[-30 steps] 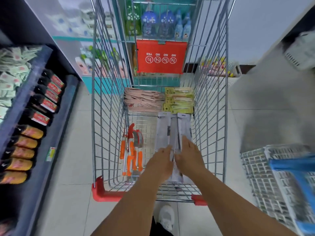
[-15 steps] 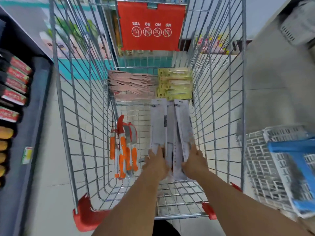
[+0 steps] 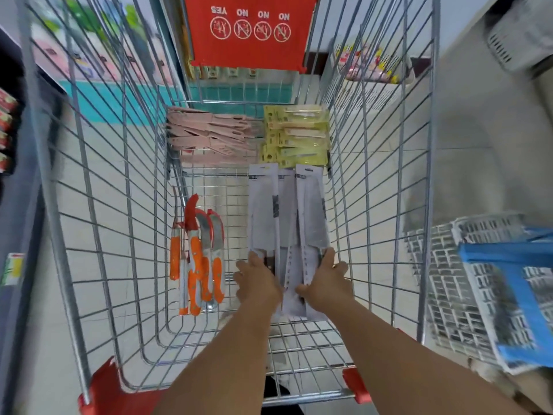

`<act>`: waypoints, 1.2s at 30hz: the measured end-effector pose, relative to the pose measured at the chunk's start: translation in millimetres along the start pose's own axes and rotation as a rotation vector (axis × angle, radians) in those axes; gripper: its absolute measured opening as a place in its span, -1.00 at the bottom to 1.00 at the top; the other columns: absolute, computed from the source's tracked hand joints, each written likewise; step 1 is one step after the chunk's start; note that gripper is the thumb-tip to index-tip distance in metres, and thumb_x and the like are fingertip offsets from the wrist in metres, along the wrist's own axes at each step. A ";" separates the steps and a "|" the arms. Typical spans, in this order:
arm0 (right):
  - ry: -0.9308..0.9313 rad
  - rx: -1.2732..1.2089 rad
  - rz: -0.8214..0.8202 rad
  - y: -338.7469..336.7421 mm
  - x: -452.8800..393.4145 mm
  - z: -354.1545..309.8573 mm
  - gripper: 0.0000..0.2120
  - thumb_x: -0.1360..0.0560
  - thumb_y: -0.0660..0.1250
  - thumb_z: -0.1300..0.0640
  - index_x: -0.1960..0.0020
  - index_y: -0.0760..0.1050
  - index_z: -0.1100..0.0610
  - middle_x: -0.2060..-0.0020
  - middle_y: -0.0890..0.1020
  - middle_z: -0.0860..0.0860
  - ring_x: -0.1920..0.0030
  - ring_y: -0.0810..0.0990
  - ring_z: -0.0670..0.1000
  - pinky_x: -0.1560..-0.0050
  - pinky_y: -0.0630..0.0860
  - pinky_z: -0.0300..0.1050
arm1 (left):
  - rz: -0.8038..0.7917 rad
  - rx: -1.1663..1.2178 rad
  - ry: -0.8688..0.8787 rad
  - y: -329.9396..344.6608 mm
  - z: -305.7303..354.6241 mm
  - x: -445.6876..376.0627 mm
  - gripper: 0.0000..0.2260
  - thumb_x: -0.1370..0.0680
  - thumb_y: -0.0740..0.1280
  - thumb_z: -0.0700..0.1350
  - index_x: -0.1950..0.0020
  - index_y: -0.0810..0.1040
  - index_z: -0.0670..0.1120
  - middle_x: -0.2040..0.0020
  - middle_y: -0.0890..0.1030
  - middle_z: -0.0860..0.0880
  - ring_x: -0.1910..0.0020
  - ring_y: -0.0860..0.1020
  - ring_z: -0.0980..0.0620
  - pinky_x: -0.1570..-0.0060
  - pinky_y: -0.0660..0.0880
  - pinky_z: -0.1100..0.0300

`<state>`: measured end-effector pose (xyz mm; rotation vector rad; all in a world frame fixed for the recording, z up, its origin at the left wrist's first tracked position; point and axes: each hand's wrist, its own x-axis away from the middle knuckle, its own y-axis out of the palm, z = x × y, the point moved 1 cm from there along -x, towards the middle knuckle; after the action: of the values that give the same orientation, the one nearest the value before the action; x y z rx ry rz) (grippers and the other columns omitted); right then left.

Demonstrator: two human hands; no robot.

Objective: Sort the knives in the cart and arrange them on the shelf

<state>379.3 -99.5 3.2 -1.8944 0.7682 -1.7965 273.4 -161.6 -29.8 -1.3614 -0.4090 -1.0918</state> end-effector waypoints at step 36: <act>-0.511 -0.343 0.066 -128.4 232.8 -68.9 -0.17 -0.37 0.36 -0.13 -0.51 0.04 0.01 -0.35 0.34 0.19 -0.10 0.48 0.17 0.03 0.38 -0.08 | 0.513 0.508 0.249 -191.9 -11.7 237.1 -0.67 -0.60 0.20 -0.16 -0.36 0.46 -0.03 -0.22 0.56 -0.15 -0.13 0.54 -0.15 -0.02 0.48 0.13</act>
<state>327.7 -147.0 268.8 -2.3728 0.9689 -1.1072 229.5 -233.0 263.8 -0.8009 -0.1235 -0.6549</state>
